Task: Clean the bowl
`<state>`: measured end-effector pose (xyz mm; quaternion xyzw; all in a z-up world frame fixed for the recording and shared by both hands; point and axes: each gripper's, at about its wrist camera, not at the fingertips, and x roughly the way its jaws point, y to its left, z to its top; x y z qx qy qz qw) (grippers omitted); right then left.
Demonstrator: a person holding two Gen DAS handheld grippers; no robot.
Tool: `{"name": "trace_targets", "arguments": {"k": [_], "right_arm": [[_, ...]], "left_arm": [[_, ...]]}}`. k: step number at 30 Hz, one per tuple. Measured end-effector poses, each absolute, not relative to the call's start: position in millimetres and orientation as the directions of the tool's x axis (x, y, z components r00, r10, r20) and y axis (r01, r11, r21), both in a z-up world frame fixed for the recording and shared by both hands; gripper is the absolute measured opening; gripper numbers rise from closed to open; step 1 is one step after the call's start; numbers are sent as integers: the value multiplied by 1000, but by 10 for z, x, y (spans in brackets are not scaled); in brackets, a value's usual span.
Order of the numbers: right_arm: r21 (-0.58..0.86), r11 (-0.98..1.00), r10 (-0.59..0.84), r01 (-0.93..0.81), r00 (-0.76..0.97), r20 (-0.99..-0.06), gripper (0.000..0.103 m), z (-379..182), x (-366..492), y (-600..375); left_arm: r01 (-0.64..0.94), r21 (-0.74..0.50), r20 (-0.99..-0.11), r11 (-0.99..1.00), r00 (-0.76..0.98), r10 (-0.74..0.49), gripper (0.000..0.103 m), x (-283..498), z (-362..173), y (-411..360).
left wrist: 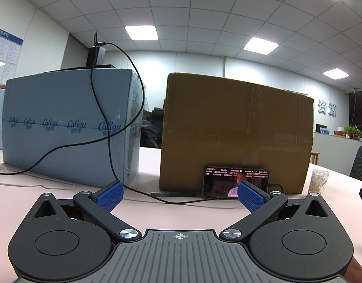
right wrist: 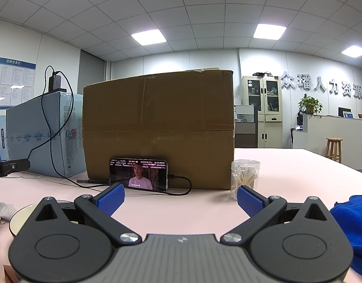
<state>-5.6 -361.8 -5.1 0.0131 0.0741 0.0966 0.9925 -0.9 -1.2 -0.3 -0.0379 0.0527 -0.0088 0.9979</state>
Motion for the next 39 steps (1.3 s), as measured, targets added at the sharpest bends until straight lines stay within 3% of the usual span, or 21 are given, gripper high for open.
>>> {"name": "trace_targets", "arguments": {"k": [24,39], "right_arm": [[8,955,296,-298,945,-141,100,-31,-105,-3546],[59,822,566,-567,800,-197,100,-4,-99,-3549]], "left_arm": [[14,-78,-110,997,994,-22,103,1,-5,-10],[22,-67,-116,997,993,-30,103,-13,-3,-21]]}}
